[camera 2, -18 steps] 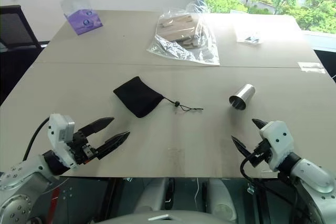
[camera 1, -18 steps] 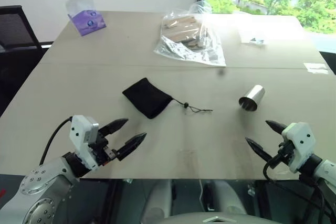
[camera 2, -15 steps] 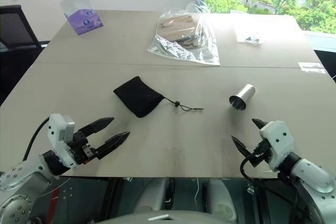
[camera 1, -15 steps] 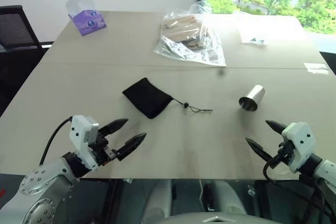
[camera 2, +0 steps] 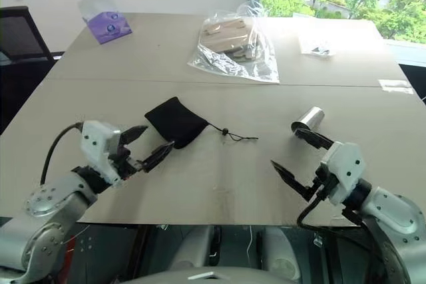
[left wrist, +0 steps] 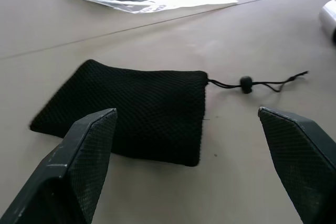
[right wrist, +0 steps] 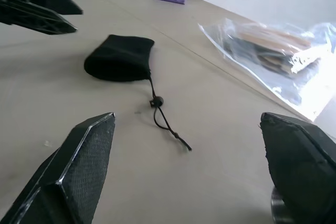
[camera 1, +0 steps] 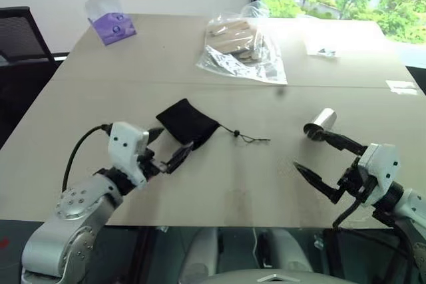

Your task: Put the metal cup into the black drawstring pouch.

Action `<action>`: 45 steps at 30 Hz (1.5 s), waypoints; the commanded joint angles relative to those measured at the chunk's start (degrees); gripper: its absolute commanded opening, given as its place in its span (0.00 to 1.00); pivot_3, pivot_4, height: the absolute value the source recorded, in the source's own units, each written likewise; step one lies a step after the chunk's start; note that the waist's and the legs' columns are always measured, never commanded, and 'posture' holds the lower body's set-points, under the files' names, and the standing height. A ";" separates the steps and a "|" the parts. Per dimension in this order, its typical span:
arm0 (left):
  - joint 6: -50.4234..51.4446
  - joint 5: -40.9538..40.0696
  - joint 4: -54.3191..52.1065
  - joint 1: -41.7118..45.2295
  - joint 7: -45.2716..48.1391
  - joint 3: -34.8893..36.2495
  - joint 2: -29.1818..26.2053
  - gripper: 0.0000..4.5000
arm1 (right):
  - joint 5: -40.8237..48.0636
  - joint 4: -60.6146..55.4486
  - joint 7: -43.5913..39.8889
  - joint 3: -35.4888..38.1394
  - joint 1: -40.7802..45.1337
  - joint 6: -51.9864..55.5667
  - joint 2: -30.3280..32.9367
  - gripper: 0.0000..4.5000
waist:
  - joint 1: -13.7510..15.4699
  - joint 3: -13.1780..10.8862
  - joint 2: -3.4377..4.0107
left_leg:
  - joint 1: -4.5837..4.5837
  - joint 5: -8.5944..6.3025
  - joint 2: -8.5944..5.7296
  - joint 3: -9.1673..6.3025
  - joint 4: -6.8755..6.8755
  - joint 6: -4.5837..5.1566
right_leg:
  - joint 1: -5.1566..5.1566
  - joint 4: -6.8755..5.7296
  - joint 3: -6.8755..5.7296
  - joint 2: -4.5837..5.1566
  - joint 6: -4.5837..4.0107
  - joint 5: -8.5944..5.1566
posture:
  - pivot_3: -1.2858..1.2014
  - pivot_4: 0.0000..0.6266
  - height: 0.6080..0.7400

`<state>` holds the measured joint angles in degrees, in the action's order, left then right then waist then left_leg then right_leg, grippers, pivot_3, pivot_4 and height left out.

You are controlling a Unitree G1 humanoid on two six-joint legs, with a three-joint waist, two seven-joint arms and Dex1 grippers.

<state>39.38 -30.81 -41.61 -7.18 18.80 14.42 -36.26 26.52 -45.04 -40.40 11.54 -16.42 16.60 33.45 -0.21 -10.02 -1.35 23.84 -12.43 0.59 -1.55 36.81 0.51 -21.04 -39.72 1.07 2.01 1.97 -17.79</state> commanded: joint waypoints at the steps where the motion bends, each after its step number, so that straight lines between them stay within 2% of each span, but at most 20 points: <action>1: 12.98 8.26 -5.26 8.62 -10.71 -6.98 -3.24 0.99 | 1.84 -2.39 -1.27 0.42 1.23 -1.11 1.26 1.00 | 0.37 0.00 -0.01 | 0.00 0.00 0.00 -0.01 0.00 0.00 | 0.00 0.00 -0.01 0.00 0.01 0.00 | 0.52 0.24 1.00; 4: 22.24 13.47 -6.11 18.29 -15.19 -15.03 -5.17 0.99 | 1.55 -2.05 -1.47 0.35 1.84 -0.90 2.26 1.00 | 0.87 0.00 -0.02 | -0.03 0.00 -0.02 -0.07 0.04 0.00 | 0.05 -0.03 -0.08 -0.19 0.02 0.00 | 0.52 0.24 1.00; 8: 29.10 16.97 -5.79 25.19 -17.40 -23.10 -3.87 0.99 | 0.69 -2.04 -1.49 -0.22 1.93 -1.11 3.20 1.00 | 0.62 -0.01 -0.02 | -0.03 0.00 -0.07 0.02 0.02 0.00 | 0.05 -0.01 0.01 -0.20 0.03 0.01 | 0.52 0.24 1.00; 14: 34.65 16.38 -4.90 30.79 -13.99 -26.60 -2.68 0.99 | 0.51 -1.79 -0.25 -1.08 2.82 -0.80 2.83 1.00 | 0.77 -0.03 -0.04 | 0.00 0.00 -0.05 -0.06 -0.05 -0.01 | 0.01 -0.01 -0.07 -0.12 0.03 0.01 | 0.52 0.24 1.00; 19: 38.13 18.85 -1.71 34.54 -13.36 -30.56 -4.15 0.99 | -0.07 -2.59 0.36 -1.83 2.12 -0.83 2.60 1.00 | 0.85 -0.04 -0.05 | 0.00 0.00 -0.10 -0.04 -0.03 -0.01 | 0.03 -0.01 -0.06 -0.13 0.03 0.00 | 0.52 0.24 1.00; 30: 35.92 24.15 3.69 38.06 -11.37 -40.72 -5.19 0.99 | -0.33 -3.49 1.29 -1.86 1.84 -0.59 2.72 1.00 | 0.85 -0.04 -0.05 | 0.01 0.00 -0.10 -0.06 -0.03 -0.01 | 0.02 -0.02 -0.07 -0.09 0.03 0.00 | 0.52 0.24 1.00; 39: 36.30 23.20 1.41 37.97 -6.24 -38.72 -5.54 0.99 | -0.70 -4.01 1.92 -2.36 1.77 -0.23 2.45 1.00 | 0.84 -0.04 -0.05 | 0.01 0.00 -0.10 -0.05 -0.03 -0.01 | 0.02 -0.02 -0.07 -0.08 0.03 0.00 | 0.52 0.24 1.00; 45: 34.13 29.10 4.69 38.40 -8.76 -43.64 -6.64 0.99 | -0.59 -4.21 2.34 -2.85 1.99 0.04 2.42 1.00 | 0.87 -0.04 -0.05 | 0.01 0.00 -0.10 -0.06 -0.03 -0.01 | 0.02 -0.02 -0.07 -0.09 0.03 0.00 | 0.52 0.24 1.00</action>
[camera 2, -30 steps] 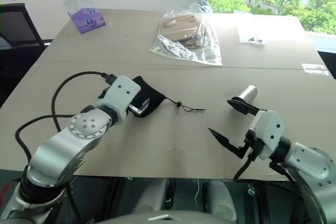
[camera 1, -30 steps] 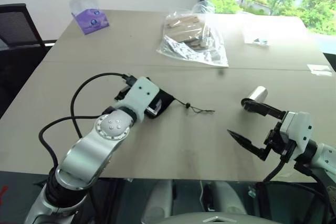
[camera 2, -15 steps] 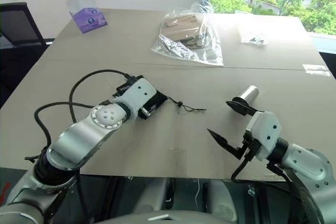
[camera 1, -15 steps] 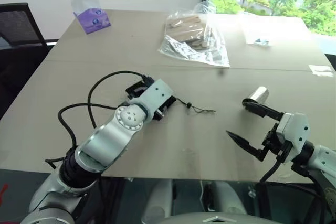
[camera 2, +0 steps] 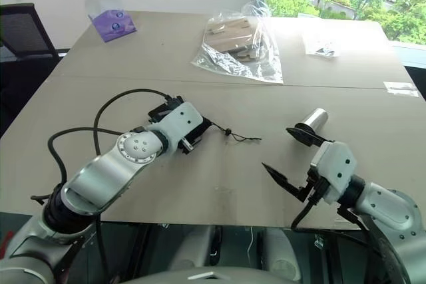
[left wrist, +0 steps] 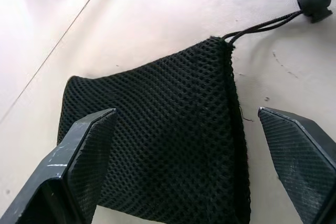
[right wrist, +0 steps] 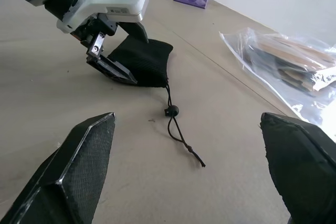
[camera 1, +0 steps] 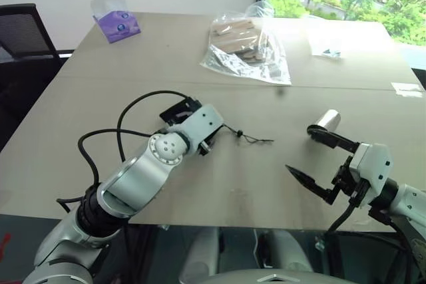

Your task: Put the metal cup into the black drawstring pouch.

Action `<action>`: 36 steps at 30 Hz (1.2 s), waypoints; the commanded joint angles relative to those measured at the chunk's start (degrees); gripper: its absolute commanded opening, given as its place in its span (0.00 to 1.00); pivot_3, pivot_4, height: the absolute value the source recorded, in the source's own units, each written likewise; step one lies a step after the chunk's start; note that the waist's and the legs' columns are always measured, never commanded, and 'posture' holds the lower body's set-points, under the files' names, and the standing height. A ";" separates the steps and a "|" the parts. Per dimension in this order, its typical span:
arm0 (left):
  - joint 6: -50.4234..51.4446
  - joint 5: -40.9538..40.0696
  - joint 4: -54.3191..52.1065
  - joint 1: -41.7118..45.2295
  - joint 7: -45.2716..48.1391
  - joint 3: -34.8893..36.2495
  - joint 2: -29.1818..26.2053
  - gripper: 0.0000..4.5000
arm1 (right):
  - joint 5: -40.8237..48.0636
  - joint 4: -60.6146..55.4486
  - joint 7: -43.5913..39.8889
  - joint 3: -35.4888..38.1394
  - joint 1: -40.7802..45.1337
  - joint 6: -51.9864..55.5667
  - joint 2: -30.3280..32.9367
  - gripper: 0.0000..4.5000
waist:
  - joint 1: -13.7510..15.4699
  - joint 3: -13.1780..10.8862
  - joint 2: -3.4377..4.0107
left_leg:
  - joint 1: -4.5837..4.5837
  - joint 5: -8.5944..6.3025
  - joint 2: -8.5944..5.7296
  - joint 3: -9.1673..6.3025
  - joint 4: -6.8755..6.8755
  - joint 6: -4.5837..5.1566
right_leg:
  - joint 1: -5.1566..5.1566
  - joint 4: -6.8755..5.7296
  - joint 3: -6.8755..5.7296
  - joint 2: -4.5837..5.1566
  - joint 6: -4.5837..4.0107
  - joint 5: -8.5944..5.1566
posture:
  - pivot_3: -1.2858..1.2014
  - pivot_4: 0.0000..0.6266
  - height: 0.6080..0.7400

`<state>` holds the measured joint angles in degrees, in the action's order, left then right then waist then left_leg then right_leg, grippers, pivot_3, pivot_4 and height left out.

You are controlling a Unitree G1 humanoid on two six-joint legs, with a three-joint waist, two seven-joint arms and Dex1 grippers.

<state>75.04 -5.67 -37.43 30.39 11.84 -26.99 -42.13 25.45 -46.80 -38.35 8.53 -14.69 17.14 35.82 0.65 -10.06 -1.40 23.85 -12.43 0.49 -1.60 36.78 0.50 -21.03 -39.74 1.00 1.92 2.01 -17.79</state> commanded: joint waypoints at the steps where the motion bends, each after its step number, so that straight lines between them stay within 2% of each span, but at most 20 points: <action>1: -1.76 4.87 0.99 0.94 -2.07 -2.84 -0.78 0.99 | 0.53 -2.49 0.31 0.19 0.18 -0.50 0.09 1.00 | 0.02 0.00 0.00 | 0.00 0.00 -0.01 0.00 0.00 0.00 | 0.00 0.00 0.00 0.00 0.00 0.00 | 0.52 0.24 1.00; 4: -2.18 7.12 2.80 1.27 -2.37 -4.27 -0.76 0.99 | 0.50 -2.48 0.47 0.17 0.08 -0.47 0.09 1.00 | 0.03 0.00 0.00 | 0.00 0.00 -0.02 0.00 0.00 0.00 | 0.00 0.00 0.00 -0.02 0.00 0.00 | 0.52 0.24 1.00; 7: -2.83 8.54 3.94 1.79 -1.62 -4.79 -0.85 0.85 | 0.21 -2.40 0.66 -0.17 0.04 -0.59 -0.09 1.00 | 0.03 0.00 0.00 | 0.00 0.00 -0.02 -0.01 0.00 0.00 | 0.00 -0.01 -0.01 -0.02 0.00 0.00 | 0.52 0.24 1.00; 11: -3.27 8.72 4.80 2.01 0.15 -3.15 -0.54 0.46 | -0.79 -2.18 1.59 -0.80 0.40 -0.28 -0.35 1.00 | 0.01 0.00 0.00 | 0.00 0.00 -0.01 0.00 0.00 0.00 | 0.00 -0.01 -0.01 -0.01 0.00 0.00 | 0.52 0.24 1.00; 12: -3.42 8.60 4.95 1.91 0.74 -2.40 -0.59 0.31 | -1.13 -2.05 1.99 -0.97 0.61 -0.09 -0.37 1.00 | 0.01 0.00 0.00 | 0.00 0.00 -0.01 0.00 0.00 0.00 | 0.00 -0.01 -0.01 -0.01 0.00 0.00 | 0.52 0.24 1.00; 15: -2.84 6.98 5.60 1.55 3.00 1.13 0.00 0.02 | -2.51 -1.76 4.06 -1.53 1.68 1.58 -0.35 1.00 | -0.04 0.00 0.00 | 0.00 0.00 -0.01 -0.01 0.01 0.00 | 0.00 -0.02 -0.01 -0.01 0.00 0.00 | 0.52 0.24 1.00; 22: -1.08 -1.98 8.09 -0.17 11.47 16.44 4.01 0.00 | -7.79 -1.42 9.86 -3.46 5.70 7.96 -0.23 1.00 | -0.01 0.00 0.00 | 0.02 0.00 -0.01 0.00 0.02 0.00 | -0.01 -0.03 -0.02 0.00 0.00 0.00 | 0.52 0.24 1.00; 27: 7.53 -12.46 13.25 2.38 18.43 31.40 10.01 0.00 | -14.69 -3.47 14.69 -6.04 9.21 18.35 3.30 1.00 | -0.04 0.00 0.00 | 0.02 0.01 -0.01 -0.01 0.05 0.00 | -0.02 -0.05 -0.05 -0.02 0.00 0.00 | 0.52 0.24 1.00; 30: 12.37 -17.61 16.22 4.90 21.39 37.91 12.34 0.00 | -14.56 -2.28 14.36 -5.86 11.24 20.63 3.83 1.00 | -0.06 0.00 0.00 | 0.02 0.01 -0.02 -0.03 0.08 -0.01 | -0.02 -0.06 -0.09 -0.06 0.00 0.00 | 0.52 0.24 1.00; 33: 16.99 -21.60 17.98 6.87 22.16 42.41 14.14 0.00 | -16.72 0.17 15.77 -5.01 11.89 21.62 3.71 1.00 | -0.06 0.00 -0.01 | 0.03 0.01 -0.04 -0.04 0.08 0.00 | -0.01 -0.06 -0.10 -0.06 0.01 0.00 | 0.52 0.24 1.00; 36: 17.46 -25.34 20.18 6.74 21.59 44.93 14.17 0.00 | -21.47 3.18 16.80 -7.90 13.04 23.20 6.07 1.00 | -0.15 0.00 0.00 | 0.03 0.01 -0.07 -0.02 0.08 -0.01 | -0.01 -0.06 -0.07 -0.02 0.01 0.01 | 0.52 0.24 1.00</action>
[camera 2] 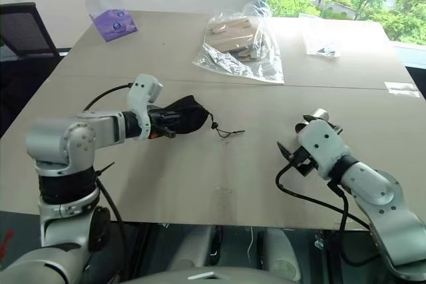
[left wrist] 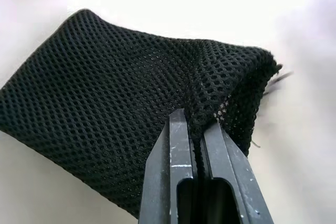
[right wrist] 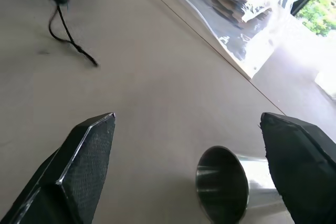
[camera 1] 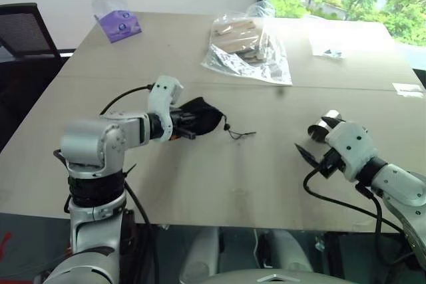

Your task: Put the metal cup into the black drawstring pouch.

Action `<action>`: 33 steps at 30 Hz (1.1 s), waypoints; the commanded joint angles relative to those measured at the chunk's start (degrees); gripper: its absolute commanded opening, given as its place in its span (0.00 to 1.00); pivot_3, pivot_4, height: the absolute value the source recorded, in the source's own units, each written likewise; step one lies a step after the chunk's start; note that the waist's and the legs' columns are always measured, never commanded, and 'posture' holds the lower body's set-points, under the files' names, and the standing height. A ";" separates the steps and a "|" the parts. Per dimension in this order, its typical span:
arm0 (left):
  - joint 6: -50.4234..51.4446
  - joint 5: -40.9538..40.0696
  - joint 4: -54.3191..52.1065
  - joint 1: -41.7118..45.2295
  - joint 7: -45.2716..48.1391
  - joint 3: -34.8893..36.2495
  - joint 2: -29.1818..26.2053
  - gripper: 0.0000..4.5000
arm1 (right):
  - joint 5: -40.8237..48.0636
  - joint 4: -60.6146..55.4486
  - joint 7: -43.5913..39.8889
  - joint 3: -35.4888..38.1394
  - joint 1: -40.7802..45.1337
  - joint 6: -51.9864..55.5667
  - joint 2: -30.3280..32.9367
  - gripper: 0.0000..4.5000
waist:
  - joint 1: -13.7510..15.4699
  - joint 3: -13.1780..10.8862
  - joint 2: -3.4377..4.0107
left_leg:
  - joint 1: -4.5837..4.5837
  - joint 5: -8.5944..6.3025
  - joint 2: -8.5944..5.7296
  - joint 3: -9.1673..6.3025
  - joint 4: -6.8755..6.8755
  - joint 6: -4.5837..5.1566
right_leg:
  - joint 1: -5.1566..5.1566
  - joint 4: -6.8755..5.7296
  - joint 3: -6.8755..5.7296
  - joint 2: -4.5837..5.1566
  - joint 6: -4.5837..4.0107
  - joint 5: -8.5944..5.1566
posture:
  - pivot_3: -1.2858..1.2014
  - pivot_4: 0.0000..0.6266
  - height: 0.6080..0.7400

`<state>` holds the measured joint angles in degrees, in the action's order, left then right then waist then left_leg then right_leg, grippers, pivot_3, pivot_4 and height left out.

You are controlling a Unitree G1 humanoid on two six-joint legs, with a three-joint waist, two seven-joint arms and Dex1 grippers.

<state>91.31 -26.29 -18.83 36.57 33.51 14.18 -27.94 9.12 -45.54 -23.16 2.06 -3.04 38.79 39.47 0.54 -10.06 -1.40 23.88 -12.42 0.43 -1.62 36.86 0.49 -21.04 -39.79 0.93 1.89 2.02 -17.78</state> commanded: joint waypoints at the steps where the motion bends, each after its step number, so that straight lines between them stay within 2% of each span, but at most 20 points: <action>1: 1.19 -5.84 2.70 0.50 -0.53 4.82 -0.01 0.00 | -7.18 3.22 2.34 -2.93 2.45 2.96 3.11 1.00 | -0.11 0.00 0.00 | 0.00 0.00 0.00 -0.01 0.00 0.00 | 0.00 0.00 0.01 0.01 0.00 0.00 | 0.52 0.24 1.00; 6: 1.19 -11.21 7.23 0.51 -3.63 7.33 -0.97 0.00 | -9.85 6.78 3.64 -6.84 8.85 8.27 1.03 1.00 | -1.01 0.00 0.00 | -0.03 0.04 0.03 -0.06 0.00 -0.07 | -0.01 -0.06 0.00 0.10 -0.01 0.01 | 0.52 0.24 1.00; 15: 1.19 -15.58 5.97 1.28 -8.32 5.07 -2.53 0.00 | -16.69 14.72 8.77 -11.44 19.01 18.99 -3.23 1.00 | -1.10 -0.02 -0.02 | 0.01 0.15 -0.02 -0.06 -0.01 -0.26 | -0.04 -0.05 -0.01 0.13 -0.01 0.01 | 0.52 0.24 1.00; 19: 1.19 -17.23 4.45 1.48 -10.27 4.74 -2.40 0.00 | -18.87 16.48 9.02 -12.37 21.62 21.29 -2.29 0.75 | -1.20 -0.02 -0.02 | 0.01 0.15 -0.03 -0.03 -0.02 -0.26 | -0.06 -0.05 0.03 0.15 -0.02 0.01 | 0.52 0.24 1.00; 20: 1.19 -17.63 4.31 1.49 -10.59 4.78 -2.51 0.00 | -19.18 16.38 8.92 -12.36 22.13 21.76 -2.12 0.62 | -1.21 -0.02 -0.02 | 0.01 0.15 -0.03 -0.02 -0.03 -0.26 | -0.08 -0.06 0.04 0.15 -0.02 0.01 | 0.52 0.24 1.00; 21: 1.19 -17.90 4.22 1.51 -10.96 4.88 -2.56 0.00 | -19.51 16.11 8.59 -12.54 22.45 22.02 -1.65 0.57 | -1.23 -0.02 -0.02 | 0.03 0.15 -0.03 -0.01 -0.05 -0.26 | -0.11 -0.06 0.05 0.15 -0.02 0.02 | 0.52 0.24 1.00; 23: 1.19 -18.26 4.11 1.74 -11.68 4.90 -2.69 0.00 | -20.08 15.44 8.07 -12.85 22.80 22.69 -0.76 0.40 | -1.29 -0.02 -0.02 | 0.07 0.15 -0.03 0.01 -0.06 -0.26 | -0.18 -0.08 0.08 0.14 -0.02 0.02 | 0.52 0.24 1.00; 24: 1.19 -18.32 4.05 1.96 -12.06 4.82 -2.68 0.00 | -20.14 14.99 7.71 -12.90 22.88 23.01 -0.36 0.26 | -1.30 -0.02 -0.02 | 0.08 0.16 -0.02 0.02 -0.06 -0.26 | -0.19 -0.08 0.10 0.14 -0.02 0.02 | 0.52 0.24 1.00; 26: 1.19 -18.39 3.91 2.55 -12.93 4.71 -2.44 0.00 | -19.68 13.80 6.73 -12.54 22.97 23.85 -0.01 0.06 | -1.30 -0.02 -0.02 | 0.08 0.15 -0.02 0.02 -0.09 -0.27 | -0.19 -0.07 0.09 0.13 -0.02 0.02 | 0.52 0.24 1.00; 27: 1.19 -18.40 3.83 2.76 -13.33 4.65 -2.38 0.00 | -19.09 13.20 6.16 -12.03 23.11 24.78 -0.39 0.03 | -1.30 -0.02 -0.02 | 0.09 0.16 -0.02 0.03 -0.10 -0.26 | -0.21 -0.07 0.10 0.13 -0.01 0.02 | 0.52 0.24 1.00; 31: 1.19 -18.94 2.80 2.91 -14.67 4.14 -2.43 0.00 | -18.72 11.55 5.24 -11.06 23.52 26.53 -0.71 0.03 | -1.34 -0.02 -0.02 | 0.09 0.16 -0.02 0.06 -0.11 -0.27 | -0.22 -0.07 0.14 0.13 -0.01 0.02 | 0.52 0.24 1.00; 33: 1.19 -19.19 2.50 3.08 -15.11 4.14 -2.12 0.00 | -16.48 11.08 4.53 -7.69 22.53 23.33 -2.84 0.03 | -1.32 -0.02 -0.02 | 0.10 0.16 -0.02 0.06 -0.11 -0.27 | -0.24 -0.07 0.13 0.12 -0.01 0.02 | 0.52 0.24 1.00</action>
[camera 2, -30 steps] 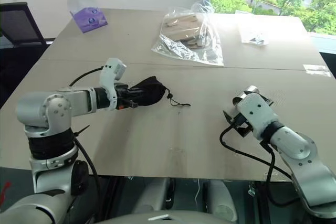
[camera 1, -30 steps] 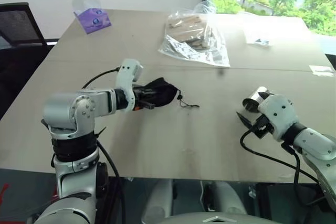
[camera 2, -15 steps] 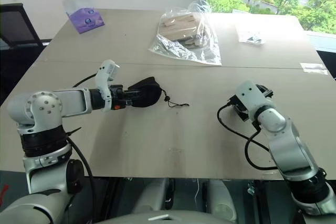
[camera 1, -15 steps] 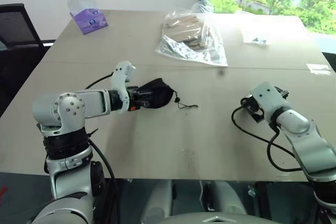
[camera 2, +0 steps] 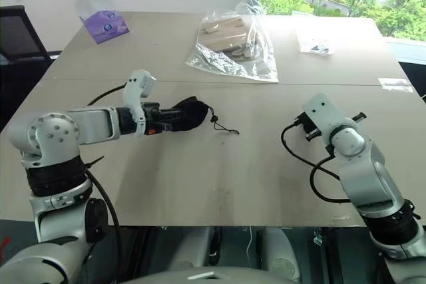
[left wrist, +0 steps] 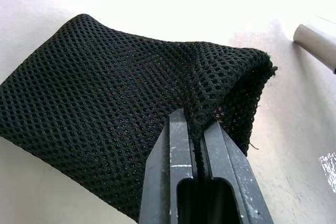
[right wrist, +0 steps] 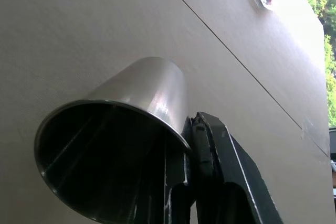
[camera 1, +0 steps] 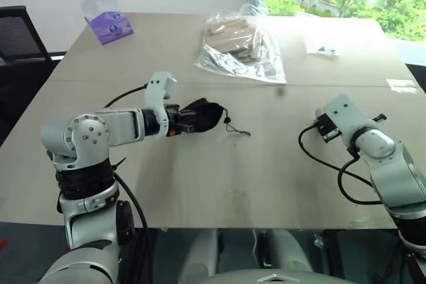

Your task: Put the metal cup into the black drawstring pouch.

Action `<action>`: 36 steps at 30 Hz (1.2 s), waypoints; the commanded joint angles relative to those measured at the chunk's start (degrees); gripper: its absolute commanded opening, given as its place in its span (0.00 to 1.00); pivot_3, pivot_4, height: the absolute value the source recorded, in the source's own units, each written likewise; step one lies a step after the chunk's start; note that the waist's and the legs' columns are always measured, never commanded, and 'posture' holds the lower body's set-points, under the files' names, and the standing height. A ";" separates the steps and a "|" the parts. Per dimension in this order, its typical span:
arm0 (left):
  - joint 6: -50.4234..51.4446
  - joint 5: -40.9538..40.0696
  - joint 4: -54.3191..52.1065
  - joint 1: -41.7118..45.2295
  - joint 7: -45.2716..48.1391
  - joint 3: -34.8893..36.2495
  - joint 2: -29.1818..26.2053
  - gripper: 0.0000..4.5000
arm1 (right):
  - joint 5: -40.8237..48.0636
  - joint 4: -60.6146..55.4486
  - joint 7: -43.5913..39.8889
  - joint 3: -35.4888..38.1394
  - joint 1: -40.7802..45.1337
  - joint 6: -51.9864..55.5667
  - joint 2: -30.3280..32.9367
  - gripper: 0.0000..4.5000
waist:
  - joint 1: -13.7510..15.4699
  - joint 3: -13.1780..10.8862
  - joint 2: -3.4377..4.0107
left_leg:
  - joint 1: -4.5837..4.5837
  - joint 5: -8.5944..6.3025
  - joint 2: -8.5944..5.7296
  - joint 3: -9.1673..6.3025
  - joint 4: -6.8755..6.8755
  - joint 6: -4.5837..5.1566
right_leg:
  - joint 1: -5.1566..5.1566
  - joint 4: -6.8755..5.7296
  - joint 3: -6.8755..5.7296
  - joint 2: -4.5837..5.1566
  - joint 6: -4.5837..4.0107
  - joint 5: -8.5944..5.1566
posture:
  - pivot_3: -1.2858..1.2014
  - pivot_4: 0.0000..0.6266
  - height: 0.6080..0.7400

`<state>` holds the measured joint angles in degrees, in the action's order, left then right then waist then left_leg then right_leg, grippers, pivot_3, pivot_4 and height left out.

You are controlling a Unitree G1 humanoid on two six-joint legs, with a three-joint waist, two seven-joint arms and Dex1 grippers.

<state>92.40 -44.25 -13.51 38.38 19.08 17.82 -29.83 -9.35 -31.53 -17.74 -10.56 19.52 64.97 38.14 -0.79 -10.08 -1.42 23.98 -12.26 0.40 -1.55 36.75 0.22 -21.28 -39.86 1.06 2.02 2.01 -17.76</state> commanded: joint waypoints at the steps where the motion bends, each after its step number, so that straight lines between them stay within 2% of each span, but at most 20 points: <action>1: 0.10 -1.31 -2.74 1.42 -0.87 0.58 -0.07 0.00 | 3.66 -3.25 -1.69 6.72 -0.55 -4.79 -2.76 0.03 | 0.02 0.00 0.00 | 0.00 0.00 0.00 0.00 0.00 0.00 | 0.00 0.00 0.00 0.00 0.00 0.00 | 0.52 0.24 1.00; 6: 0.10 -0.79 -1.74 2.23 -1.31 0.72 0.49 0.00 | 10.17 -6.41 -6.02 11.45 -0.61 -8.52 -5.59 0.03 | 0.01 0.00 0.00 | 0.01 0.00 0.00 0.00 -0.02 0.00 | -0.01 0.00 -0.01 -0.02 0.00 0.00 | 0.52 0.24 1.00; 10: 0.10 -1.04 -0.57 2.52 -1.56 1.87 1.58 0.00 | 18.64 -9.81 -9.60 12.46 0.11 -10.18 -12.34 0.03 | -0.13 -0.01 0.00 | 0.01 0.00 0.01 0.00 -0.04 -0.01 | -0.02 -0.01 0.00 -0.04 0.00 0.00 | 0.52 0.24 1.00; 14: 0.09 -0.66 -0.02 3.14 -1.63 1.45 1.90 0.00 | 26.74 -10.29 -12.94 11.25 -0.90 -12.05 -18.56 0.03 | -0.08 -0.01 0.01 | 0.01 0.00 0.02 0.00 -0.07 -0.01 | -0.05 -0.01 0.00 -0.03 0.00 0.00 | 0.52 0.24 1.00; 18: 0.10 -0.62 0.38 3.42 -1.89 0.96 2.27 0.00 | 30.44 -4.80 -16.10 7.93 -2.85 -18.59 -22.06 0.03 | 0.02 0.00 0.00 | 0.01 0.00 -0.02 0.02 -0.07 0.00 | -0.04 0.02 -0.01 -0.03 0.01 0.01 | 0.52 0.24 1.00; 26: 0.10 -2.01 0.38 2.88 -2.09 1.32 1.64 0.00 | 32.27 2.39 -19.95 3.04 -1.99 -27.40 -24.59 0.03 | -0.09 -0.01 0.00 | 0.01 0.01 -0.01 0.02 -0.09 -0.01 | -0.08 -0.02 -0.02 -0.04 0.00 0.01 | 0.52 0.24 1.00; 29: 0.10 -2.45 0.07 2.80 -1.70 0.78 0.79 0.00 | 31.14 5.34 -18.89 1.71 -1.22 -29.74 -25.93 0.03 | -0.19 -0.01 0.00 | 0.01 0.01 0.00 0.03 -0.10 -0.01 | -0.09 -0.01 -0.01 -0.03 0.00 0.01 | 0.52 0.24 1.00; 36: -0.68 -0.09 -4.15 1.57 -1.40 -4.65 -1.67 0.00 | 33.72 8.96 -18.50 1.80 0.78 -31.98 -29.32 0.03 | -0.12 -0.01 0.01 | 0.00 0.01 -0.01 0.06 -0.11 -0.02 | -0.10 0.00 -0.01 -0.02 0.00 0.01 | 0.52 0.24 1.00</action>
<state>92.35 -44.42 -14.57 40.01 17.28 14.39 -31.12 22.69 -21.50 -36.25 -9.03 19.10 34.62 9.68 -0.91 -10.09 -1.41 23.98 -12.25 0.40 -1.51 36.64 0.20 -21.37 -39.86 1.06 2.00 2.02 -17.75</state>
